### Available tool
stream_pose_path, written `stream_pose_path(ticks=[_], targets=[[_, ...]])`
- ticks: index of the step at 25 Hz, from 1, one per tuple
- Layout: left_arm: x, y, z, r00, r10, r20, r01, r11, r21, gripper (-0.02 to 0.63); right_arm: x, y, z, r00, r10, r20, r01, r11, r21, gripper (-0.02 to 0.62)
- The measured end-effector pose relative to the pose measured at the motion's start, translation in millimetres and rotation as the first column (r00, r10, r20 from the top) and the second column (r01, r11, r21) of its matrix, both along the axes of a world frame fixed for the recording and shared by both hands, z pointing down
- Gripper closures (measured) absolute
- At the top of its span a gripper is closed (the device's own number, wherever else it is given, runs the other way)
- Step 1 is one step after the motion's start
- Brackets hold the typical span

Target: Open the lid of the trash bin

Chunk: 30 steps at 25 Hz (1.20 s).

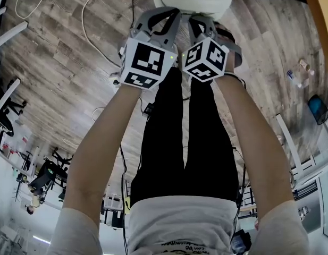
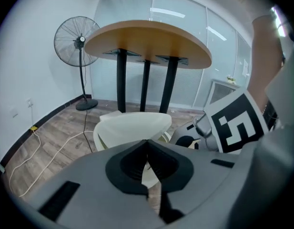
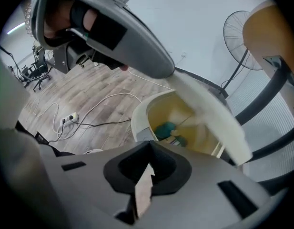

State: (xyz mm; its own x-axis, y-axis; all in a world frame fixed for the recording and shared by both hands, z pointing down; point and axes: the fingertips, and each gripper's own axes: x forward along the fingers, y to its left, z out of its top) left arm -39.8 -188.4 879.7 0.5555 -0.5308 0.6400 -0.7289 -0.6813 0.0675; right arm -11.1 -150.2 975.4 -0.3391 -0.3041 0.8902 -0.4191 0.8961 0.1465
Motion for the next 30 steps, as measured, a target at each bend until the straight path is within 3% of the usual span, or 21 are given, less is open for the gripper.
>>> stream_pose_path(ticks=[4,12,18,30], targets=[[2,-3,-28,0.999,-0.027,-0.019,0.028,0.999,0.040,0.586,5,-6,-13,0.998,0.053,0.029,-0.053,0.998,-0.021,0.589],[0,-13,-81,0.997,-0.061,-0.041,0.065,0.995,0.082,0.586,8,-32,-91,0.966,0.174,0.189,-0.183,0.983,0.027,0.588],[-6,-21,-134,0.993,-0.098,-0.065,0.104,0.988,0.112,0.586,13,-50,-165,0.930,0.224,0.293,-0.248,0.968,0.046,0.588],[-15,-21,-271,0.966,-0.181,-0.182,0.213,0.962,0.171,0.586,30,-64,-322,0.842,0.264,0.471,-0.337,0.938,0.078,0.588]])
